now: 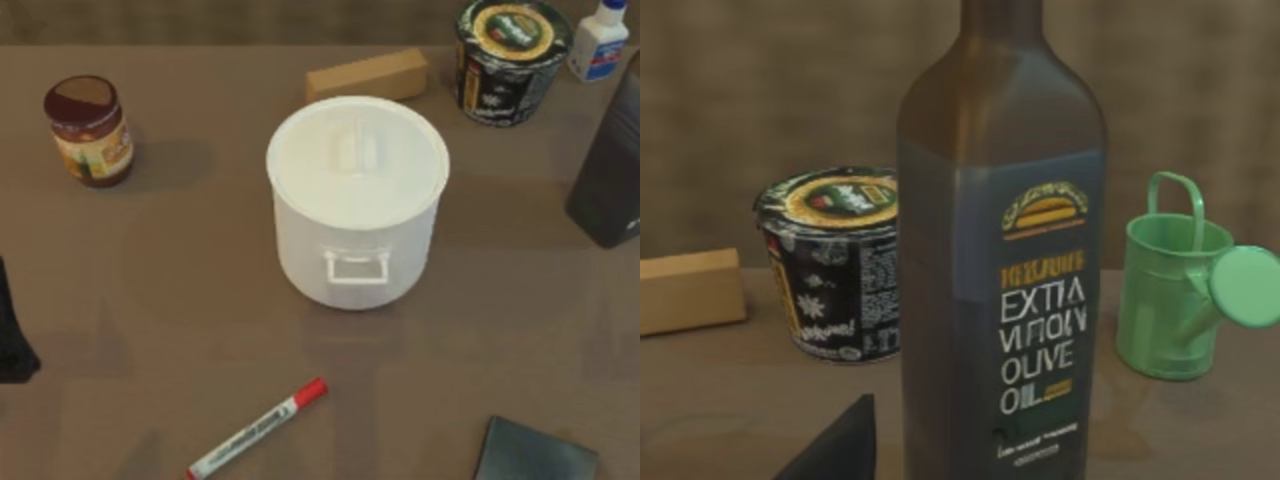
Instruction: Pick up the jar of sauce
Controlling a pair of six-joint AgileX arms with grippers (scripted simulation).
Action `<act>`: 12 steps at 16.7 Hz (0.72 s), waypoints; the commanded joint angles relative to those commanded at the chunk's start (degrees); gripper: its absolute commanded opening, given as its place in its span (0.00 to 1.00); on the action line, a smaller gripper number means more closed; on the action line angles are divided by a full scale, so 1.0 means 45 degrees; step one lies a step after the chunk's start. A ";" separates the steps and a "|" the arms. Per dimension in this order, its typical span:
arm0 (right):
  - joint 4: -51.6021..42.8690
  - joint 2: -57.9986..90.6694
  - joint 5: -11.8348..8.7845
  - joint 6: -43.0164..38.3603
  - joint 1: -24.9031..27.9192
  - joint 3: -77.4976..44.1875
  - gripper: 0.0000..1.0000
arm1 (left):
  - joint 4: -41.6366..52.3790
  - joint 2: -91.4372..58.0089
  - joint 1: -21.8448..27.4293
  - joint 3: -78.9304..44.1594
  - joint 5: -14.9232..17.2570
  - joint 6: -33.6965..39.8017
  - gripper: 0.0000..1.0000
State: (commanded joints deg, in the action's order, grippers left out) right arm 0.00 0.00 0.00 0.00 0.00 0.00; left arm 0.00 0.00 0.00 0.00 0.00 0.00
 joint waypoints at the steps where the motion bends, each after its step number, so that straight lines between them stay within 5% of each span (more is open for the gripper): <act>1: 0.0000 0.0000 0.0000 0.0000 0.0000 0.0000 1.00 | 0.0000 0.0000 0.0000 0.0000 0.0000 0.0000 1.00; 12: 0.0000 0.0000 0.0000 0.0000 0.0000 0.0000 1.00 | 0.3790 -0.6079 0.0228 -0.3975 0.0394 -0.0836 1.00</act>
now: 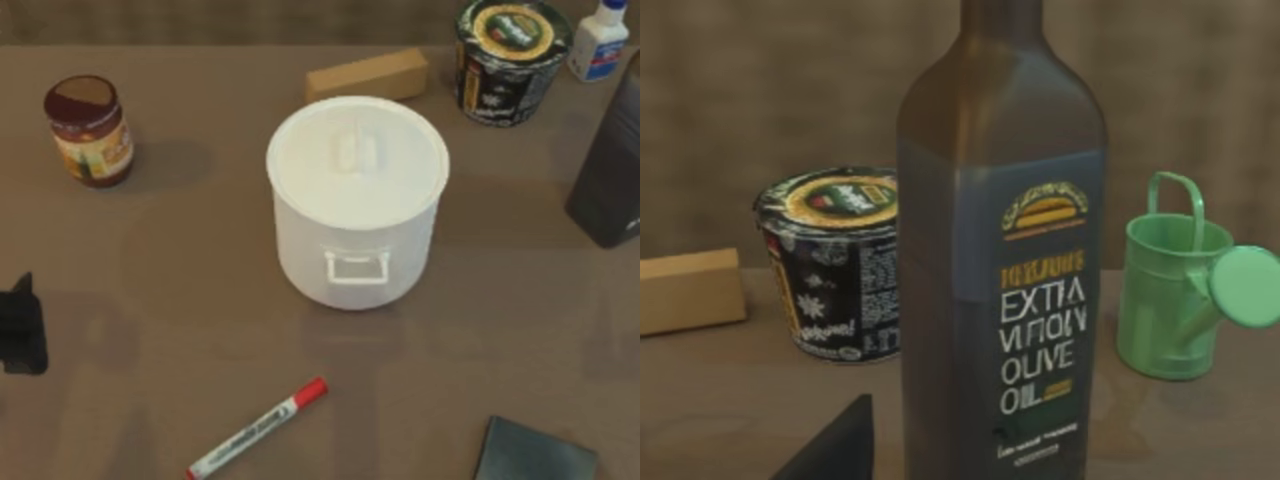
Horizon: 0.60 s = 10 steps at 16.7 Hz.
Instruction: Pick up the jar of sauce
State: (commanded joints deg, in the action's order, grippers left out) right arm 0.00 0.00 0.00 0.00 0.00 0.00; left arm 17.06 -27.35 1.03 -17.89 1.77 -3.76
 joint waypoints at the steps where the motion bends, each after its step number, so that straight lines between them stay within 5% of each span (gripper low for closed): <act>1: 0.0000 0.0000 0.0000 0.0000 0.0000 0.0000 1.00 | 0.0590 -0.1034 0.0038 -0.0849 0.0065 -0.0147 1.00; 10: 0.0000 0.0000 0.0000 0.0000 0.0000 0.0000 1.00 | 0.5728 -1.1056 0.0244 -1.1185 0.0515 -0.1643 1.00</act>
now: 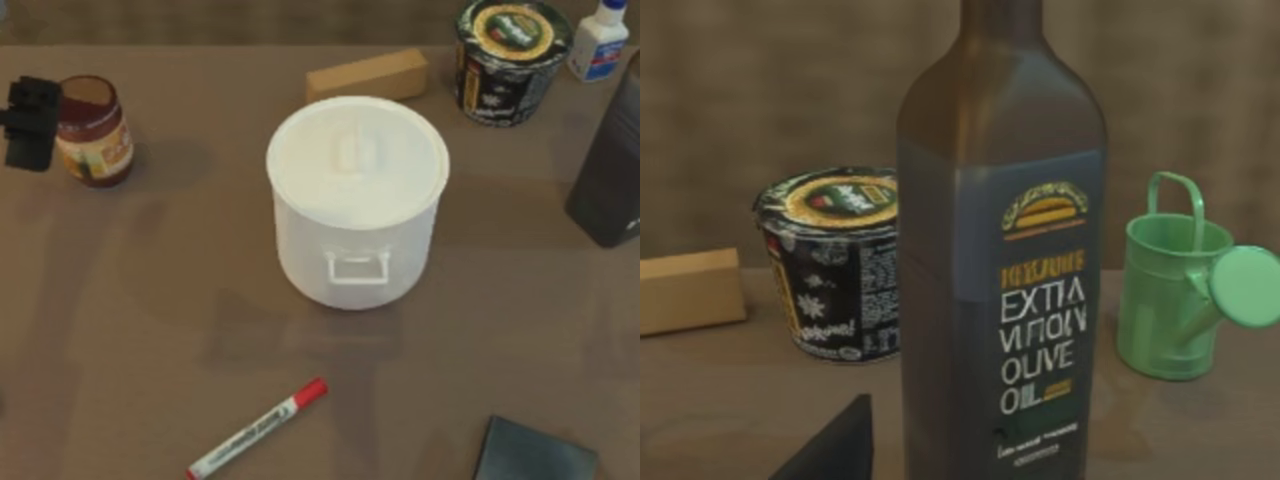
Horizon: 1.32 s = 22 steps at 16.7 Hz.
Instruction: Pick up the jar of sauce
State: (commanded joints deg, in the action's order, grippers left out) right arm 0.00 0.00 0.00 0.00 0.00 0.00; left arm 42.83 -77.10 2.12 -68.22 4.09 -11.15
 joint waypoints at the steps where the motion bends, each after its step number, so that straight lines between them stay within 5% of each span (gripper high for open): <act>1: 0.0000 0.0000 0.0000 0.0000 0.0000 0.0000 1.00 | 0.0522 -0.1113 0.0005 -0.1300 0.0031 -0.0167 1.00; 12: 0.0000 0.0000 0.0000 0.0000 0.0000 0.0000 1.00 | 0.5641 -1.1896 -0.0158 -1.3061 0.0095 -0.1567 1.00; 22: 0.0000 0.0000 0.0000 0.0000 0.0000 0.0000 1.00 | 0.7062 -1.4725 -0.0270 -1.5680 0.0030 -0.1854 1.00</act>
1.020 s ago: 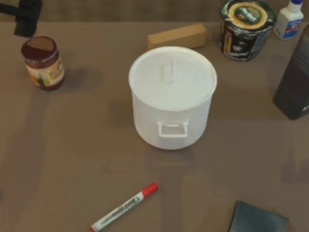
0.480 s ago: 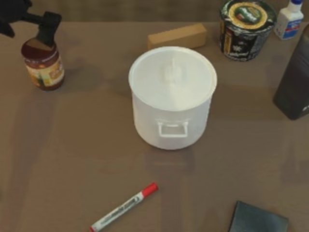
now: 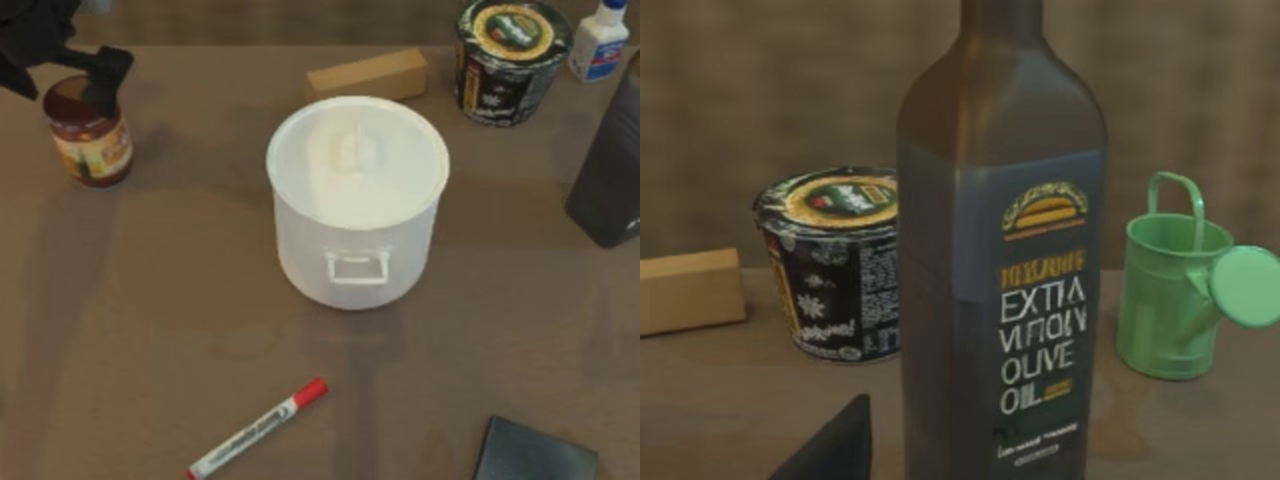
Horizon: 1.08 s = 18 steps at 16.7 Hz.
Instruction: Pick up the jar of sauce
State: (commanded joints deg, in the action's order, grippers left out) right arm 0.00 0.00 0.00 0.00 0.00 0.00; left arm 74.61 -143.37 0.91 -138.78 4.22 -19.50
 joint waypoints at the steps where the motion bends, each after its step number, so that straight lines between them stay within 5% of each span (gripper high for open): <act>1: 0.0000 0.0000 0.0000 0.0000 0.0000 0.0000 1.00 | 0.0000 0.0000 0.0000 0.0000 0.0000 0.0000 1.00; 13: 0.0000 0.0000 0.0000 0.0000 0.0000 0.0000 1.00 | -0.2045 -0.0510 0.0076 0.1530 -0.0007 0.0071 1.00; 18: 0.0000 0.0000 0.0000 0.0000 0.0000 0.0000 1.00 | -0.2045 -0.0510 0.0076 0.1530 -0.0007 0.0071 0.62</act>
State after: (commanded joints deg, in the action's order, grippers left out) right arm 0.00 0.00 0.00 0.00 0.00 0.00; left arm 65.41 -145.66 1.25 -131.90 4.19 -19.18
